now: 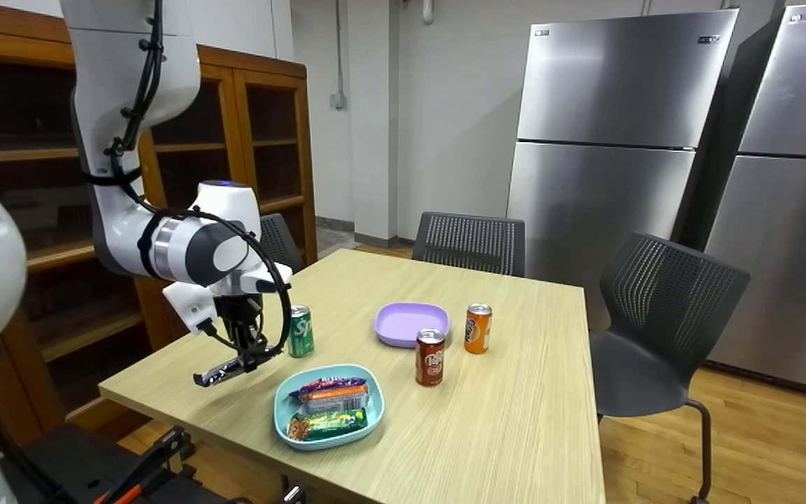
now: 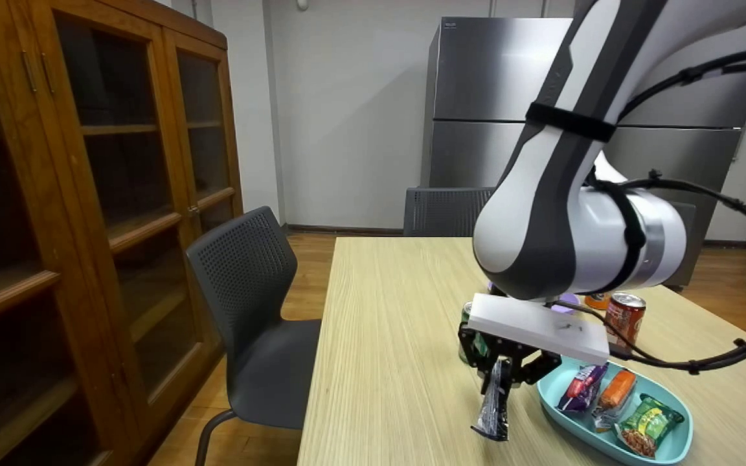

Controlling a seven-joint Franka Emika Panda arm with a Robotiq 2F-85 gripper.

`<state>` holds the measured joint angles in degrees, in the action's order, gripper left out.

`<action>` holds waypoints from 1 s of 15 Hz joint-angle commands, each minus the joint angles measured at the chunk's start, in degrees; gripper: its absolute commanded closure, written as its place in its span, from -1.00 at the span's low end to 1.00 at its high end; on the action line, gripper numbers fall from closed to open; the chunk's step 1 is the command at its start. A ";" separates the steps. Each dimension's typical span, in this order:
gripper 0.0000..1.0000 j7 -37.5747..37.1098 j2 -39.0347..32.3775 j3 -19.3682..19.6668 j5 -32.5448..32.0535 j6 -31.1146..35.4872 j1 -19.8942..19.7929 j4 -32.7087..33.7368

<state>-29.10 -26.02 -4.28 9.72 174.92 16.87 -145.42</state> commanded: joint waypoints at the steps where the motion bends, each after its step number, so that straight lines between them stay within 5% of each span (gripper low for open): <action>1: 0.87 7.24 6.72 -3.45 2.00 -0.93 -7.05 -5.00; 8: 0.87 18.40 10.39 -8.51 5.32 -2.55 -21.69 -6.29; 15: 0.87 22.96 8.76 -6.17 5.13 -3.80 -26.01 -3.56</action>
<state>-8.61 -17.94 -10.80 13.90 173.70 -7.99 -150.08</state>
